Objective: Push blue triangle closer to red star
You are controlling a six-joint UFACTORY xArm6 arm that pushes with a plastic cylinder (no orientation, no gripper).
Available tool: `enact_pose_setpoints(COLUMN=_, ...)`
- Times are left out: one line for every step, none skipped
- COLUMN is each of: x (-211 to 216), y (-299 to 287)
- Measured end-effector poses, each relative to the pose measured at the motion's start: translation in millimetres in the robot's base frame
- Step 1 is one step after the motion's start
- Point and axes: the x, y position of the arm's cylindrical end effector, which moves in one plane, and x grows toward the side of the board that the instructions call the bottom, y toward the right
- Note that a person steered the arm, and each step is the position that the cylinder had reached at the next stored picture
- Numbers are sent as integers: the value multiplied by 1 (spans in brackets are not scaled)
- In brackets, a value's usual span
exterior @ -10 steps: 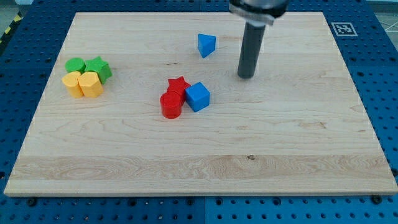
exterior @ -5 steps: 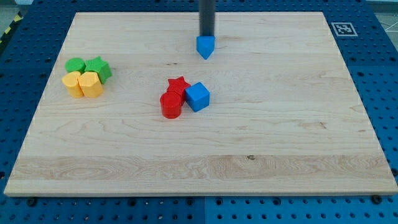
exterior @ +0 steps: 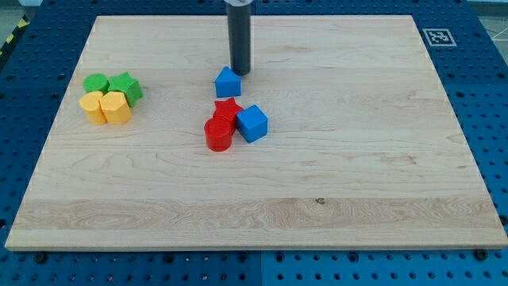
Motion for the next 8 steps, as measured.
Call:
enact_pose_setpoints(x=6, y=-37)
enact_pose_setpoints(x=11, y=-22)
enact_pose_setpoints(x=9, y=17)
enact_pose_setpoints(x=13, y=16)
enact_pose_setpoints(x=34, y=-1)
enact_pose_setpoints(x=47, y=-8)
enact_pose_setpoints(x=52, y=-12)
enact_pose_setpoints(x=54, y=-10)
